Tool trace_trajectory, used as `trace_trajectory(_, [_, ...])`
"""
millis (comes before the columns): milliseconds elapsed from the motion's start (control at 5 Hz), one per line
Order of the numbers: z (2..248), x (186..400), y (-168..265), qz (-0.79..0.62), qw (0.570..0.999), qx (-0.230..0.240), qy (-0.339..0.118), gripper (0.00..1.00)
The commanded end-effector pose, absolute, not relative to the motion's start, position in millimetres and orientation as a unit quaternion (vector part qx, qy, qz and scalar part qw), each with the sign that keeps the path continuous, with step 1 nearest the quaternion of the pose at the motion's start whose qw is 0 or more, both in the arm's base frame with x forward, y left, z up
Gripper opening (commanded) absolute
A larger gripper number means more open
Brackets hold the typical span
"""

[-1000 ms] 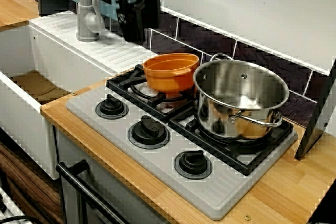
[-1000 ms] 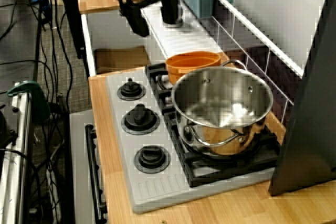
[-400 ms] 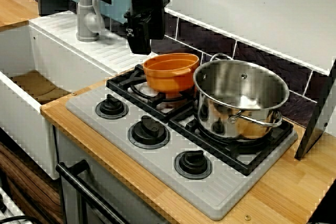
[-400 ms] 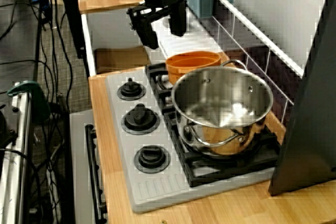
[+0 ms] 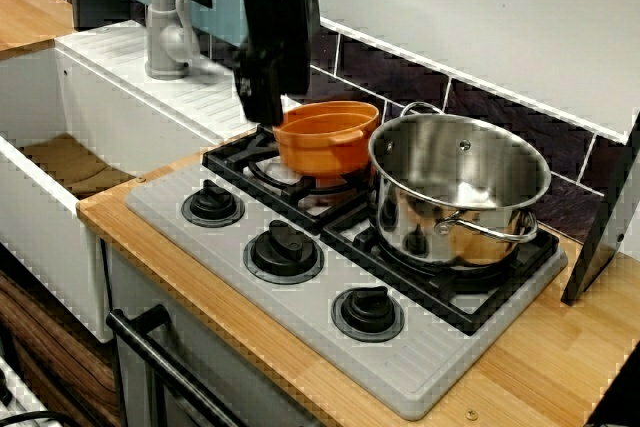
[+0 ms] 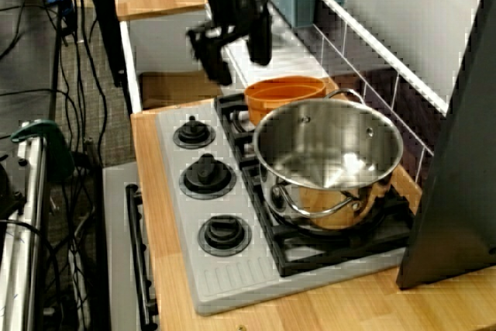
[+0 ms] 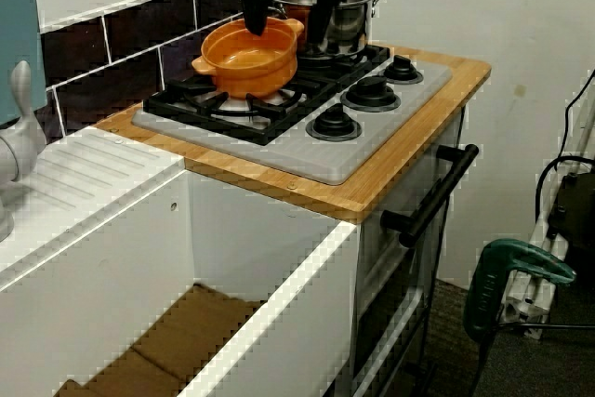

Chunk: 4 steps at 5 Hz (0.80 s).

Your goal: Lift pot from stove

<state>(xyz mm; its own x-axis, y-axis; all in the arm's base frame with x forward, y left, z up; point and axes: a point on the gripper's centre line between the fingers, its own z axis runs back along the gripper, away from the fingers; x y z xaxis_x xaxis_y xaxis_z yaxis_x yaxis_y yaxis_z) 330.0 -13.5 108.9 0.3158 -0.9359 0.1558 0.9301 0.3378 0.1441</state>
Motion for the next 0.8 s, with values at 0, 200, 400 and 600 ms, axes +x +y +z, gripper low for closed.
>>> trace_trajectory(0, [104.8, 337.6, -22.8, -0.571, 0.812, 0.034, -0.115, 1.0])
trace_trajectory(200, [93.5, 335.5, -24.7, -0.567, 0.816, 0.034, -0.106, 1.0])
trace_trajectory(400, [85.3, 338.8, -24.6, -0.562, 0.82, 0.032, -0.102, 1.0])
trace_trajectory(600, [71.5, 339.3, -27.1, -0.569, 0.817, 0.025, -0.093, 0.0])
